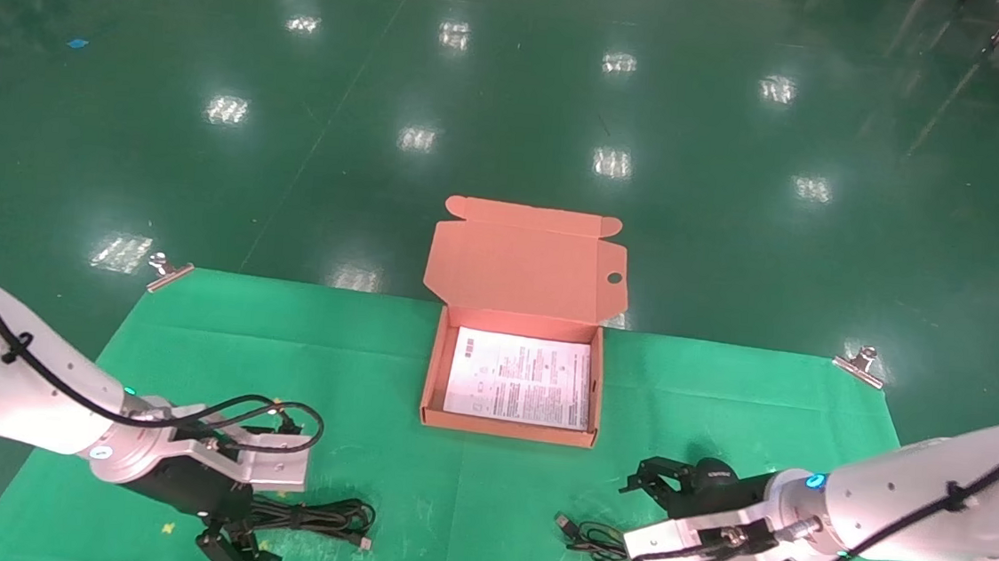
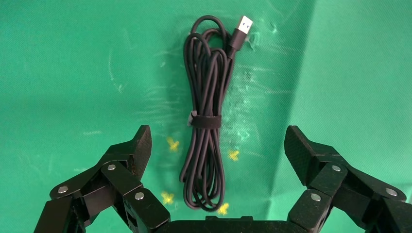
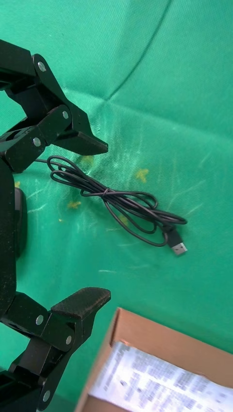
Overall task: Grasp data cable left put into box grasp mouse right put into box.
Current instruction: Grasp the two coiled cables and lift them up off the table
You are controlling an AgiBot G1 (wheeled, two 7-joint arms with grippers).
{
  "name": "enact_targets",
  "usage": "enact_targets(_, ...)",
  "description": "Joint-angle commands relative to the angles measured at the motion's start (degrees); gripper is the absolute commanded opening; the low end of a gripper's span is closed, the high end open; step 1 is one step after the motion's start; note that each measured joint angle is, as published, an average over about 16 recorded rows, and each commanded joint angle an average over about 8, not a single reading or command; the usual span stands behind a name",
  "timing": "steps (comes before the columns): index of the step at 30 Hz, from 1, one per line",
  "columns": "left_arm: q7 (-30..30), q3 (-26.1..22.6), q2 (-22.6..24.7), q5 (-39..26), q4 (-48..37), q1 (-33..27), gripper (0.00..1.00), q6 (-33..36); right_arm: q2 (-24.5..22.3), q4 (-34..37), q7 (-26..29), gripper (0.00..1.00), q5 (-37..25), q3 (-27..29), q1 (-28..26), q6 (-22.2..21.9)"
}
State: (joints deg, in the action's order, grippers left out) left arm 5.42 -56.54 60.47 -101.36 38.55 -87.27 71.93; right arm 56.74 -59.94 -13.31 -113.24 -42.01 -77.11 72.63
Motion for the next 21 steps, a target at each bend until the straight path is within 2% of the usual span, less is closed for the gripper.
enact_targets(1,-0.7,0.3,0.6,0.4,-2.1,0.2,1.0,-0.9,1.2,2.7,0.8,1.0,-0.4,-0.1,-0.5,-0.3)
enact_targets(8,-3.8,1.0,3.2,1.5,-9.6,-0.1,1.0,-2.7,4.2,10.8,0.0,1.0,-1.8,-0.8,-2.0,-1.8)
enact_targets(18,-8.9,1.0,7.5,1.5,-18.9,-0.4,1.0,-5.8,6.8,18.4,-3.6,1.0,-3.1,-1.6,-2.8,-4.5)
enact_targets(19,-9.3,1.0,7.7,1.5,-19.7,-0.4,0.94,-6.0,7.0,19.1,-3.8,1.0,-3.1,-1.6,-2.9,-4.7)
enact_targets(21,-10.1,1.1,8.3,1.6,-21.4,-0.6,0.69,-6.3,7.4,20.5,-4.3,0.99,-3.1,-1.6,-3.0,-5.0)
